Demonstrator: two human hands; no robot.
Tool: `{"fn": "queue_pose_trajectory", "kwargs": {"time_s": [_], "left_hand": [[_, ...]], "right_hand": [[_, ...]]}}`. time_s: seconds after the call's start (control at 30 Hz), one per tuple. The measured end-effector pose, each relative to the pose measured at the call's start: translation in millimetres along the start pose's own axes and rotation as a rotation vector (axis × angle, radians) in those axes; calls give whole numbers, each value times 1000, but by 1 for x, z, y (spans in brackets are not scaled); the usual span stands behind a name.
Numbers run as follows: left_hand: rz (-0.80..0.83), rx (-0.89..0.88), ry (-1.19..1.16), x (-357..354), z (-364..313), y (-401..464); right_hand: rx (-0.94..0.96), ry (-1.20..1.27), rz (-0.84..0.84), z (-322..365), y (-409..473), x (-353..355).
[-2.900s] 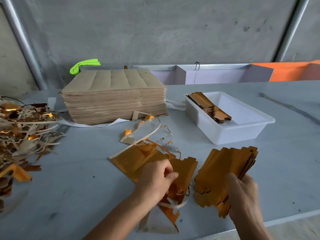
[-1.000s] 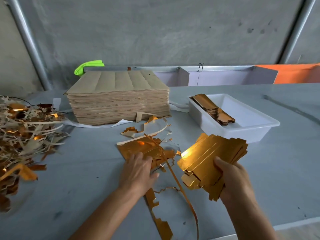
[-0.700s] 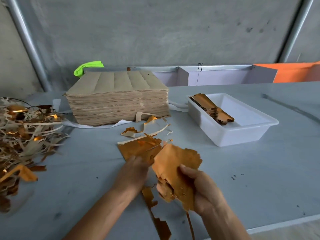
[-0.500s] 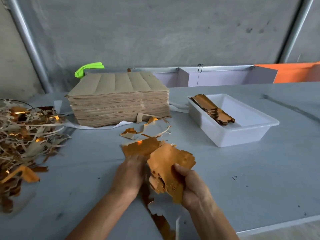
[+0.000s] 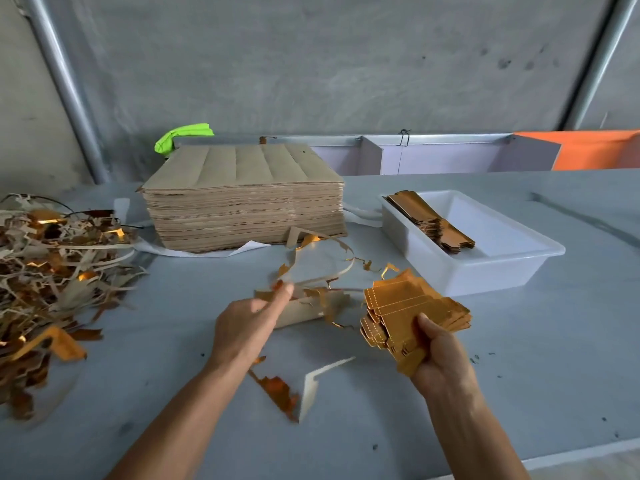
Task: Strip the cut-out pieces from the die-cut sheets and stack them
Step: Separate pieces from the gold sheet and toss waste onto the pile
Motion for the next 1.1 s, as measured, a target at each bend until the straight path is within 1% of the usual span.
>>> {"fn": "queue_pose_trajectory", "kwargs": {"time_s": [0.07, 0.13, 0.23, 0.27, 0.3, 0.37, 0.43, 0.5, 0.53, 0.6, 0.67, 0.7, 0.77, 0.8, 0.87, 0.93, 1.03, 1.1], "left_hand": [[114, 122, -109, -4, 5, 3], [231, 172, -264, -8, 3, 1], [330, 234, -518, -14, 1, -1], [331, 273, -564, -15, 3, 1], [299, 308, -610, -17, 4, 3], [157, 307, -655, -16, 8, 7], [42, 213, -653, -13, 3, 3], [-27, 100, -642, -12, -4, -4], [-78, 23, -587, -11, -9, -8], [-223, -210, -323, -7, -28, -24], [-345, -538, -81, -12, -54, -52], [-361, -689, 34, -20, -64, -67], [-289, -893, 266, -44, -74, -89], [-229, -940, 347, -55, -74, -95], [-136, -964, 438, -70, -71, -100], [-70, -974, 475, -78, -69, -103], [-2, -1006, 483, -85, -66, -110], [53, -1032, 481, -87, -61, -113]], "right_hand": [[20, -11, -4, 7, 2, 1], [26, -33, -14, 12, 2, 3], [10, -75, -10, 10, -1, 5], [4, -87, -6, 8, -2, 5], [2, -96, -5, 6, -4, 5], [14, -130, 5, 4, -7, 4], [67, -213, 11, 7, -10, 0], [149, -312, 11, 11, -13, -6], [196, -364, 11, 13, -15, -10], [302, -483, 36, 15, -19, -23], [396, -592, 54, 13, -23, -36], [423, -631, 54, 10, -24, -40], [409, -655, 66, 3, -26, -44], [374, -629, 81, -1, -27, -44], [318, -551, 99, -8, -28, -39], [314, -506, 106, -11, -30, -31], [352, -552, 141, -11, -33, -25], [340, -587, 77, -9, -31, -16]]}}
Point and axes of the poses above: each hand's wrist, its own y-axis towards the middle knuckle, its own x-axis out of the back of the hand, z = x × y, the point moved 7 cm from there along y, towards the middle knuckle, and after that the axes turned 4 degrees about x, right-handed, at the moved point
